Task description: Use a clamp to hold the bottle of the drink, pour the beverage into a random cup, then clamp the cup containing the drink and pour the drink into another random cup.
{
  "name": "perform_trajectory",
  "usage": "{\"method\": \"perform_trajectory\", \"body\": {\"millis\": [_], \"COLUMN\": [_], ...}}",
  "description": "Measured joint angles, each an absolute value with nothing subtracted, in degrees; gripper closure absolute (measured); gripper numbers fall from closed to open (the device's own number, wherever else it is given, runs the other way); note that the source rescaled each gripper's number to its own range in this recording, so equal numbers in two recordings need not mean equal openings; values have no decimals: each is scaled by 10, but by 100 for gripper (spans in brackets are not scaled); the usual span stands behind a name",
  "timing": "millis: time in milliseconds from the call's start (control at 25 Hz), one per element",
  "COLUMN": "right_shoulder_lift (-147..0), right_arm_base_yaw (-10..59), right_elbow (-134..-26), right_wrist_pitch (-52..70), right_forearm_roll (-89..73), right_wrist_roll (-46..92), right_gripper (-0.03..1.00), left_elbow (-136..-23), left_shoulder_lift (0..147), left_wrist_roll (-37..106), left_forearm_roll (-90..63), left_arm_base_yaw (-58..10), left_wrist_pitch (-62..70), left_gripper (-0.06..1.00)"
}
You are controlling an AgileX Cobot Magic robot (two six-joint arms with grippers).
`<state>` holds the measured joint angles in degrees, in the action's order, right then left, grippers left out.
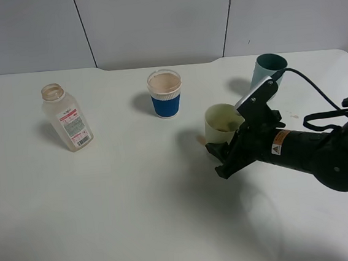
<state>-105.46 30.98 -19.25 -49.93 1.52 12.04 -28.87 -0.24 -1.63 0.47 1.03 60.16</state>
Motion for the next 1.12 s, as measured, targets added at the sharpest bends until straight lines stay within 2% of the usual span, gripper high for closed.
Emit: {"method": "perform_trajectory", "body": {"millis": [360,760,1120], "right_shoulder_lift": [-1038,-892,-781], "right_arm_base_yaw": [310,310,310], "right_elbow": [-192,-190,-189], "right_wrist_pitch": [-475,-329,-279], "right_forearm_roll": [-10,-55,-53], "right_wrist_roll": [87,80,21], "right_gripper": [95,95,95], "left_elbow": [-289,-289,-289], "left_shoulder_lift": [-2,-2,-2], "left_wrist_roll": [-16,-16,-16], "left_forearm_roll": [5,5,5], "left_arm_base_yaw": [10,10,10], "left_wrist_pitch": [602,602,602], "left_gripper": [-6,-6,-6]}}
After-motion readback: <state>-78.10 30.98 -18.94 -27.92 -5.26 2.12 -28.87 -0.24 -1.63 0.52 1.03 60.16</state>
